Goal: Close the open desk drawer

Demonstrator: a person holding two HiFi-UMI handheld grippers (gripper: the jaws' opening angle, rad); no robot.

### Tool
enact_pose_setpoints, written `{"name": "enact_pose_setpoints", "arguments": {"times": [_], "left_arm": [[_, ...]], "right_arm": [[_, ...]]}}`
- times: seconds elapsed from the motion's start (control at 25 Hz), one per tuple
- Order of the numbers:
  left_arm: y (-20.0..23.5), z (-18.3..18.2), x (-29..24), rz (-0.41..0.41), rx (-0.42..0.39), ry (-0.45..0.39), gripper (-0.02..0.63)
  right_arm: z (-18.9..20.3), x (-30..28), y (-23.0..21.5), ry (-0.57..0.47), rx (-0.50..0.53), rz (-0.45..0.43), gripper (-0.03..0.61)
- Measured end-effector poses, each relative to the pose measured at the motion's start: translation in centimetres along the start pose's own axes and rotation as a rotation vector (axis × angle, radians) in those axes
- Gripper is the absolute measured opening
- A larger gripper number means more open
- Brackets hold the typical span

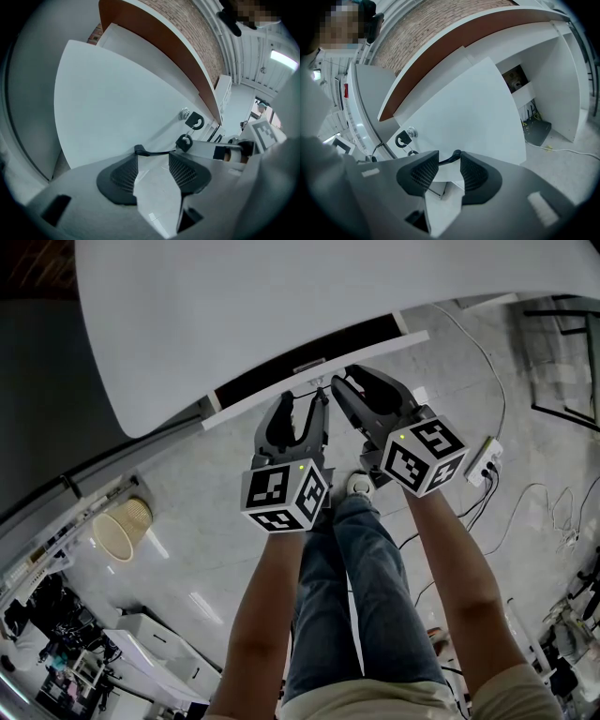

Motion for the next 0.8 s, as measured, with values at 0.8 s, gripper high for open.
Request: {"name": "enact_pose_setpoints", "arguments": {"times": [0.8], "left_arm": [[1.7,-1.7,-1.8,0.003,-0.013,-0.016,0.199]], "right_arm": [[-1.5,-2.7,-0.4,-0.019,0.016,-0.007,0.15]]}}
Point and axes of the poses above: the fingertips, and each gripper's own axes: x backward along the fingers, y to its left, z out of its underside, the point moved 4 cm from there along x, backward along the fingers, and after that the axes turned 10 degrees about z, right-handed, at the moved point
